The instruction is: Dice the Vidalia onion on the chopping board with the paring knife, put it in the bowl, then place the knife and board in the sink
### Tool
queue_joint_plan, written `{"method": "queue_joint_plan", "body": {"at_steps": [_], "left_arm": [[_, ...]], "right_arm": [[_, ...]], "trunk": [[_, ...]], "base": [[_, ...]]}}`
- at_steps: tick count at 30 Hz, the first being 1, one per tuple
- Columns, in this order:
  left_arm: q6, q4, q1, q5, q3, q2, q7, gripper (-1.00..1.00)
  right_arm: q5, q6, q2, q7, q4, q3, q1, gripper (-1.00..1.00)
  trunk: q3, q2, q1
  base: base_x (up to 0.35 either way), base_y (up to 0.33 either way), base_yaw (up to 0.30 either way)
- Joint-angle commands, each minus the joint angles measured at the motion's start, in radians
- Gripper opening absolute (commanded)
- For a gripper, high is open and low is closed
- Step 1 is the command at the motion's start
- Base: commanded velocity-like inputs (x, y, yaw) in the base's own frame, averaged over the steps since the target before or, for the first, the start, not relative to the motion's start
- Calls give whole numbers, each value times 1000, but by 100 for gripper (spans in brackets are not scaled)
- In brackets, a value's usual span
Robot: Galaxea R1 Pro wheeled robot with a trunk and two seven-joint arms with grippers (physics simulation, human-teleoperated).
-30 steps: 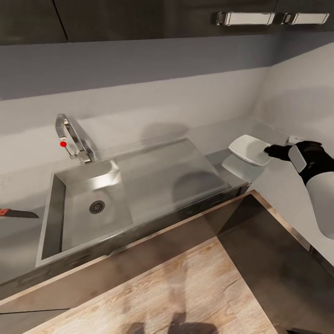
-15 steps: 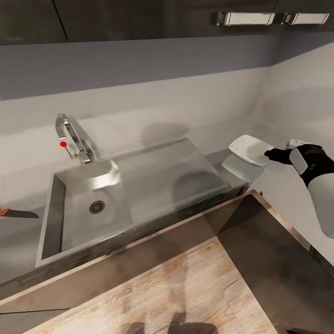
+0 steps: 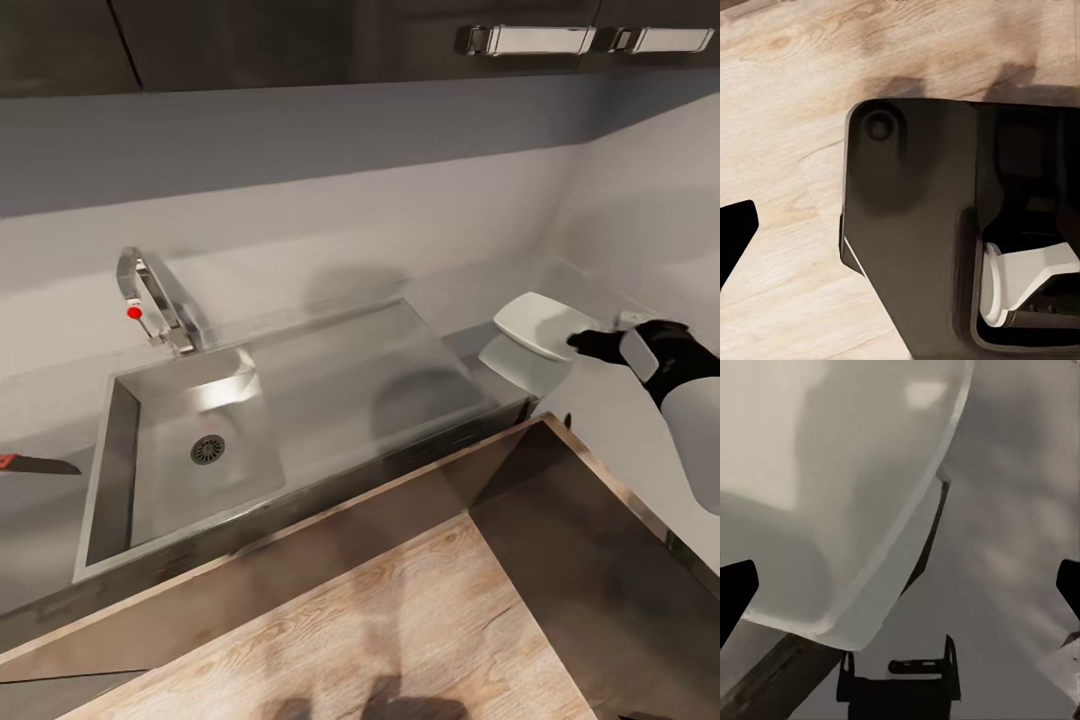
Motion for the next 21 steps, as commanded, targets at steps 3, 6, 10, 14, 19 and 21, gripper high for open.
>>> {"method": "queue_joint_plan", "body": {"at_steps": [3,6,10,14,19,21], "left_arm": [[-1,0,1,0,5,-1,-7,100],[-1,1,0,0,5,-1,-7,100],[-1,1,1,-1,5,-1,-7,100],[-2,1,1,-1,5,-1,-7,100],[-2,0,0,-1,5,0,-7,100],[-2,-2,0,-2,5,0,-7,100]], "right_arm": [[-10,-44,2,-6,24,-2,0,100],[-11,-81,3,-6,52,-2,0,100],[-11,-97,2,-7,64,-3,0,100],[-11,-102,0,-5,68,-4,0,100],[-10,-103,-21,-4,81,-5,0,100],[-11,-103,-31,-3,89,-6,0,100]], "trunk": [[-1,-2,1],[-1,-2,1],[-1,-2,1],[-1,-2,1],[-1,-2,1],[-1,-2,1]], "base": [[197,0,0],[231,0,0],[184,0,0],[51,0,0],[7,0,0],[2,0,0]]}}
